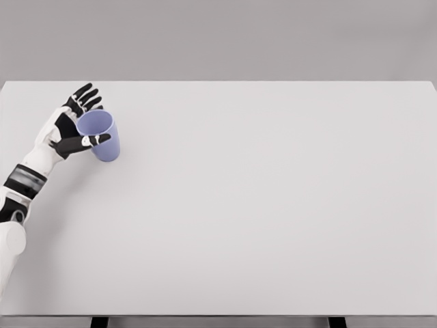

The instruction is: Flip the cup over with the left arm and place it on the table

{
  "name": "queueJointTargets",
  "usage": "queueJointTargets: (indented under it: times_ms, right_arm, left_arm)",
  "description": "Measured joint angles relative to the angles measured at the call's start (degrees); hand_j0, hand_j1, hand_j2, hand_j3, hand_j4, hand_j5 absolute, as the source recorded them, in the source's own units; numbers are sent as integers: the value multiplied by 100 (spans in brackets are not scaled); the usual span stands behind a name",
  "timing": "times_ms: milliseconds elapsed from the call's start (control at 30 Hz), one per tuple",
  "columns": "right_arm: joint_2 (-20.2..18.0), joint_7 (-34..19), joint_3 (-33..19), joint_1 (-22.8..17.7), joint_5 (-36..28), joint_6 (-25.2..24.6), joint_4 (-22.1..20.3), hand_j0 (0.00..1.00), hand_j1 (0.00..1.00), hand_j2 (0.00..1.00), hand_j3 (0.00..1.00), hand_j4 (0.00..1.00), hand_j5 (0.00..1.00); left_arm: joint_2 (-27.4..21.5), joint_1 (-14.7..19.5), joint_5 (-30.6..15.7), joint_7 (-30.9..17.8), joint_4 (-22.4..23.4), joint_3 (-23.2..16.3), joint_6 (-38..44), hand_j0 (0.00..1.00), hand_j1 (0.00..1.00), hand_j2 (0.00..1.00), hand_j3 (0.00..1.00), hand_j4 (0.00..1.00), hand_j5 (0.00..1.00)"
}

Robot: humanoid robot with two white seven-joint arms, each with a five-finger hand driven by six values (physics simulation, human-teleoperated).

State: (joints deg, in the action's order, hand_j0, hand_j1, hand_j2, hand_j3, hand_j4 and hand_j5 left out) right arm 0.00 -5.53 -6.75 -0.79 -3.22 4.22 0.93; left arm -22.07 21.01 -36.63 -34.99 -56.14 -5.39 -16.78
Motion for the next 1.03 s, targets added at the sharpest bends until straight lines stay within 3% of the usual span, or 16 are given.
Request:
queueJointTargets:
  times_ms: [300,567,800,1033]
  right_arm:
    - [0,0,0,0,0,0,-2,100,100,100,100,100,100]
    - [0,0,0,0,-1,0,-3,100,100,100,100,100,100]
    - [0,0,1,0,-1,0,0,100,100,100,100,100,100]
    - [0,0,-1,0,-2,0,-2,100,100,100,100,100,100]
  left_arm:
    - [-36,0,-7,0,-206,182,-34,100,100,100,100,100,100]
    - [-435,0,0,0,-822,298,-58,100,100,100,100,100,100]
    - [-1340,-887,19,-1,-2158,238,-77,100,100,100,100,100,100]
    - [-2136,-1485,60,-2,-3342,207,-187,100,100,100,100,100,100]
